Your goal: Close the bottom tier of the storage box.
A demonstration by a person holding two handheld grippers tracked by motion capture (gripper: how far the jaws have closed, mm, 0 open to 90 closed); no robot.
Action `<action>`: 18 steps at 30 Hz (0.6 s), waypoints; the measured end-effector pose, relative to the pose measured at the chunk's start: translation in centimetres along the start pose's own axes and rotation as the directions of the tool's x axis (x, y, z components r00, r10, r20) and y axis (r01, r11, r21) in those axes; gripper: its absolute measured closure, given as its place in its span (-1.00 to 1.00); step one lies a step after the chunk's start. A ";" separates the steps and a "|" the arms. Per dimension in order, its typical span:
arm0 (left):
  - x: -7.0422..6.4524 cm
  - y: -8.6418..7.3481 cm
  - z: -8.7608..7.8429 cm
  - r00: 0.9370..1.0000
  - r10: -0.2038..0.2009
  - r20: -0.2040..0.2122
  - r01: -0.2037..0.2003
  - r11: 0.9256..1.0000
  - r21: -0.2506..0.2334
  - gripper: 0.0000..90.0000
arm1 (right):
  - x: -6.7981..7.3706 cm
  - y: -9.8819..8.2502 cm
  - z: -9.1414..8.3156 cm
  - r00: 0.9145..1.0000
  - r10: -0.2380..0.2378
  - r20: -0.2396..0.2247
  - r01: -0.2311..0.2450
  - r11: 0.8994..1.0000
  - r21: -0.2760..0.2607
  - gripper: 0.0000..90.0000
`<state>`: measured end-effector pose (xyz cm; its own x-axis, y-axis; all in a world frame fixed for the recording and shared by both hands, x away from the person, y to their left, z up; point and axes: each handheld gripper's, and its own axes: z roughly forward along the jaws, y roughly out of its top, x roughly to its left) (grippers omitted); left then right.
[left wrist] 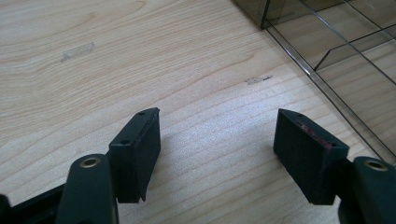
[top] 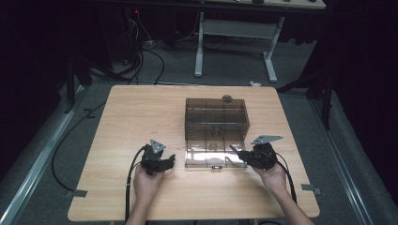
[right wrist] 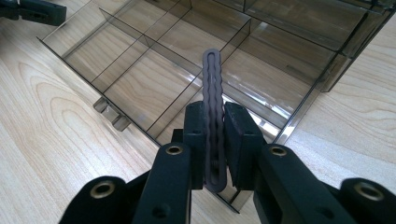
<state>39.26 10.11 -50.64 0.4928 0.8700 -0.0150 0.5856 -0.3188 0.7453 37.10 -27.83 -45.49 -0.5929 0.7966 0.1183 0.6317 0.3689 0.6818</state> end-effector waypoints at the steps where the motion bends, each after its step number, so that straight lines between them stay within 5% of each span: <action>1: 0.0 0.0 0.0 1.000 0.000 0.000 0.000 1.000 0.000 -0.28 | 0.0 0.0 0.0 1.000 0.004 0.000 -0.004 1.000 0.002 0.77; 18: 0.0 0.0 0.0 1.000 0.000 0.000 0.000 1.000 0.000 -0.28 | 0.0 0.0 0.7 1.000 -0.014 -0.008 0.014 0.999 0.033 0.77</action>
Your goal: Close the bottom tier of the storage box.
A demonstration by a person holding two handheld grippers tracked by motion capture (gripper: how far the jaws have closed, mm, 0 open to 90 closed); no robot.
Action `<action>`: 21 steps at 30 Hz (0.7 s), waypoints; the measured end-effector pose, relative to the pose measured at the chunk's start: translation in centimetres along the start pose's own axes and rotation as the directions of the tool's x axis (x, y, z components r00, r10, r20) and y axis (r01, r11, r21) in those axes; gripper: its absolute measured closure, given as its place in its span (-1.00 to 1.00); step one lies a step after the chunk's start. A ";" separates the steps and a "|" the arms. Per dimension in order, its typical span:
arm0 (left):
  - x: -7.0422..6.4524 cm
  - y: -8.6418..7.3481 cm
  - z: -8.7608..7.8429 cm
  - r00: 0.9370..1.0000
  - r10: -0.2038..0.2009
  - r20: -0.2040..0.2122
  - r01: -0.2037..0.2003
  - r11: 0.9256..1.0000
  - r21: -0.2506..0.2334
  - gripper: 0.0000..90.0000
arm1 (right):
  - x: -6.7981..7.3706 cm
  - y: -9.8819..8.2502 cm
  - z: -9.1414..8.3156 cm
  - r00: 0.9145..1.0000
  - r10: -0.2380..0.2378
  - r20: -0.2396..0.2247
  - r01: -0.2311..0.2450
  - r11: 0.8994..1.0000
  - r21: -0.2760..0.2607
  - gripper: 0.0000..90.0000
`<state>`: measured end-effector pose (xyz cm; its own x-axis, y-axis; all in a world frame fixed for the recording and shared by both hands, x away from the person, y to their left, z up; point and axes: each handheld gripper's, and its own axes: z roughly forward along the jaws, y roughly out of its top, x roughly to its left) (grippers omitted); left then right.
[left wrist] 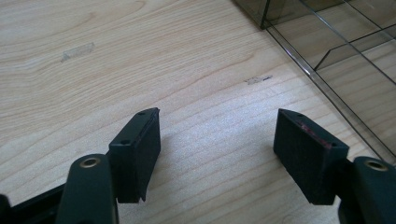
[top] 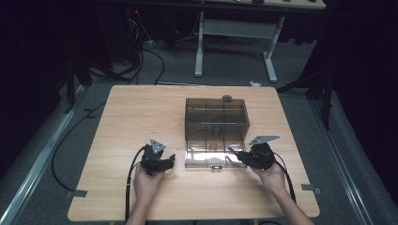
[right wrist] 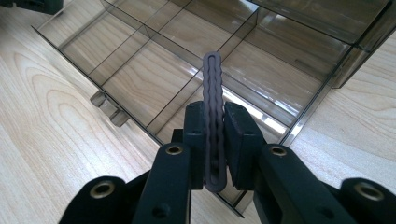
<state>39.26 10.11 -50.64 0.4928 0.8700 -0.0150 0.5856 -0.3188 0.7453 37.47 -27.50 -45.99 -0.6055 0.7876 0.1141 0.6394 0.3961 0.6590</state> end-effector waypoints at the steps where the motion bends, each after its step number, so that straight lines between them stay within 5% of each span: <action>1: 0.0 0.0 0.0 1.000 0.000 0.000 0.000 1.000 0.000 -0.28 | 0.0 0.0 0.0 1.000 0.000 0.000 0.000 1.000 0.000 0.77; 21: 0.0 0.0 0.0 1.000 0.000 0.000 0.000 1.000 0.000 -0.28 | -0.3 -0.1 0.8 1.000 -0.010 -0.012 0.010 0.999 0.044 0.76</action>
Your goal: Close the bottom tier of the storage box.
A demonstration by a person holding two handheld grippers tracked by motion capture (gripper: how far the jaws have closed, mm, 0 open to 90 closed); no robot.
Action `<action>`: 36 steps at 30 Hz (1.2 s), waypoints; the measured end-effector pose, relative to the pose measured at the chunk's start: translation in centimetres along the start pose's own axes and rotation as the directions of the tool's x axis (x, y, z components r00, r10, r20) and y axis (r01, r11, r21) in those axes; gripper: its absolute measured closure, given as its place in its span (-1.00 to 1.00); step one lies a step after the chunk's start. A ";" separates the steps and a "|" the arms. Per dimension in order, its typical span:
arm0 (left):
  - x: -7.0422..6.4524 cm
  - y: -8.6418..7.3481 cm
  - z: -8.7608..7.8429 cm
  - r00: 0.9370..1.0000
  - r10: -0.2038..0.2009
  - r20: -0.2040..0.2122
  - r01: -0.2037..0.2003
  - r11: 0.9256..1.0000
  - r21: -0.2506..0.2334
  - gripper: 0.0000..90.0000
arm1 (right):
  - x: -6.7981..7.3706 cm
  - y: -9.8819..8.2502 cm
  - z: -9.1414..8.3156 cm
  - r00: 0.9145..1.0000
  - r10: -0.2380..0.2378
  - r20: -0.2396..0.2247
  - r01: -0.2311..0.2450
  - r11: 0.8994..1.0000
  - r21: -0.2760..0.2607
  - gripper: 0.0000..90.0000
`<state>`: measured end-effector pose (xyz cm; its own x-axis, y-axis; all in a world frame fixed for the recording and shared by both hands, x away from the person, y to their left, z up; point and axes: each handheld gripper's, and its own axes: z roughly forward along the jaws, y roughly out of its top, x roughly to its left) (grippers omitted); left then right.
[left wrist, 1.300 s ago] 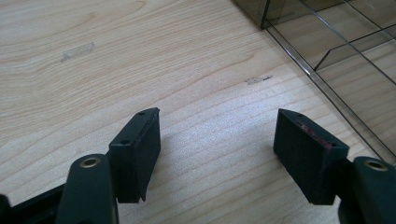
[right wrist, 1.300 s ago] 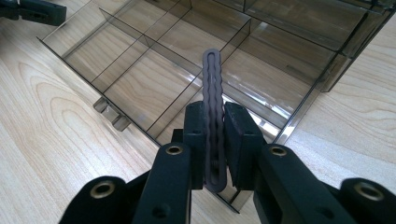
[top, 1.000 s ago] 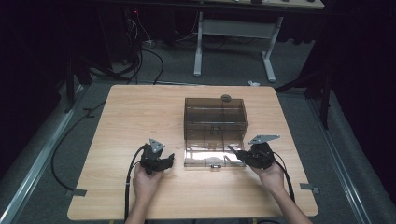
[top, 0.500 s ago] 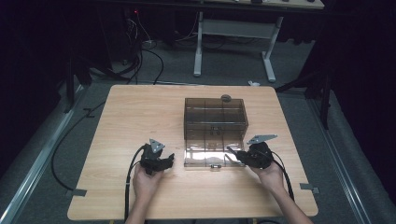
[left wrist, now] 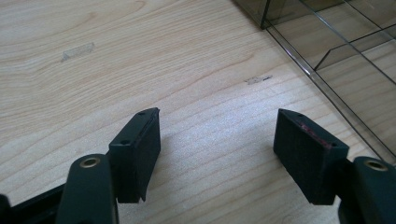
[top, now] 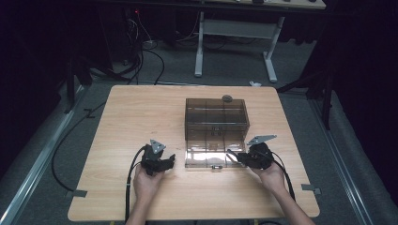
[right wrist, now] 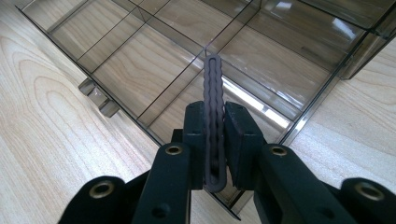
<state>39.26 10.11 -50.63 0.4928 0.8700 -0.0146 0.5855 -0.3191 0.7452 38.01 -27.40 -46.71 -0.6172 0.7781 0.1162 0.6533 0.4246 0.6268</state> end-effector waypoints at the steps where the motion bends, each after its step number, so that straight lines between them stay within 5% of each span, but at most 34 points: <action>1: 0.0 0.0 0.0 1.000 0.000 0.000 0.000 1.000 0.000 -0.28 | 0.0 0.0 0.0 1.000 0.001 -0.001 -0.001 1.000 0.000 0.76; 25: 0.0 0.0 0.0 1.000 -0.001 -0.001 0.001 1.000 0.000 -0.28 | -0.5 -0.8 -2.0 0.997 0.065 0.035 -0.061 0.993 -0.102 0.65; 36: 0.0 0.0 0.0 1.000 -0.001 -0.001 0.001 1.000 0.000 -0.28 | -1.8 -3.4 -3.3 0.980 0.154 0.122 -0.133 0.977 -0.165 0.57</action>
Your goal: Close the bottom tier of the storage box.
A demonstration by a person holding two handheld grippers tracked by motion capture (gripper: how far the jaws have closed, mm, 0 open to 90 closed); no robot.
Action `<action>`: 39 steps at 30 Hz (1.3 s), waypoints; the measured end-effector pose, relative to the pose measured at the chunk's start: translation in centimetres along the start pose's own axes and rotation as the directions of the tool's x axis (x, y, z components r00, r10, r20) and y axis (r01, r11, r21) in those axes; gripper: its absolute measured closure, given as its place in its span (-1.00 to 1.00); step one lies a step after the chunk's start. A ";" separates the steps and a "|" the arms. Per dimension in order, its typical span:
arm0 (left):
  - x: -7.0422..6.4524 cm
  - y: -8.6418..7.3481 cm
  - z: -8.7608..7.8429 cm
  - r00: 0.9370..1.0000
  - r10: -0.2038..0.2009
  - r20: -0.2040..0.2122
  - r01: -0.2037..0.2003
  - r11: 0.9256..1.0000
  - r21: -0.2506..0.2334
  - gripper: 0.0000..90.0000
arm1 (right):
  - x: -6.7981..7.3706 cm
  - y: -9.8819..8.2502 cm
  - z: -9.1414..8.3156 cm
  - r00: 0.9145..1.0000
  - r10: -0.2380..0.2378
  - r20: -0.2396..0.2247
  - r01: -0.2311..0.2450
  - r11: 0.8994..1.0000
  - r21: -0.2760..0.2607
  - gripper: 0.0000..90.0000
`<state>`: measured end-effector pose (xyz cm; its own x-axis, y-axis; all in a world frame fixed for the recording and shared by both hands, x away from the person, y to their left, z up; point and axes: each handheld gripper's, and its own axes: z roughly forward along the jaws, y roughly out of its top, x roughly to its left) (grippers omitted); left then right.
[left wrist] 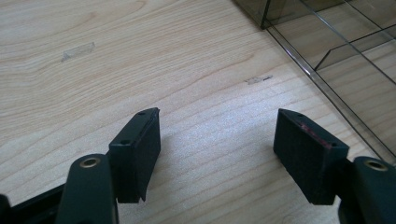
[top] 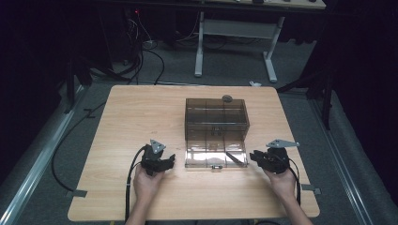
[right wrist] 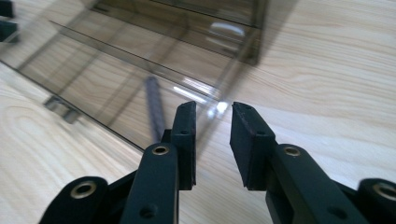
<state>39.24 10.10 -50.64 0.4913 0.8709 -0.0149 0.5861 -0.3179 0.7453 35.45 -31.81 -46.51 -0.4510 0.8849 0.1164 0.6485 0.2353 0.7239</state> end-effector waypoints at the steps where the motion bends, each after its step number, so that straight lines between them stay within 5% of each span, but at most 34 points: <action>1: 0.0 0.0 0.0 1.000 0.000 0.000 0.000 1.000 0.000 -0.28 | 0.0 0.0 0.0 1.000 0.000 0.000 0.000 1.000 0.000 0.57; 11: 0.0 0.0 0.0 1.000 -0.006 -0.005 0.006 1.000 0.001 -0.31 | -1.4 -2.8 -0.1 0.994 0.070 0.086 -0.067 0.997 -0.038 0.50; 18: 0.0 0.0 0.1 1.000 -0.007 -0.006 0.007 1.000 0.000 -0.32 | -1.5 -4.0 0.5 0.984 0.031 0.174 -0.028 0.999 -0.021 0.40; 28: 0.0 0.1 0.1 1.000 -0.013 -0.004 0.013 1.000 0.002 -0.32 | -1.1 -4.1 0.7 0.980 -0.004 0.197 0.007 1.000 -0.013 0.12; 39: -0.1 0.3 -0.5 1.000 0.000 -0.009 0.000 1.000 -0.015 -0.29 | -1.1 -4.1 0.7 0.981 -0.002 0.192 0.004 1.000 -0.014 0.07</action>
<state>39.01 10.07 -50.09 0.4854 0.8742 -0.0094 0.5767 -0.3121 0.7550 33.72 -33.51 -50.09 -0.3260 0.9452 -0.0173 0.6381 0.2335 0.7337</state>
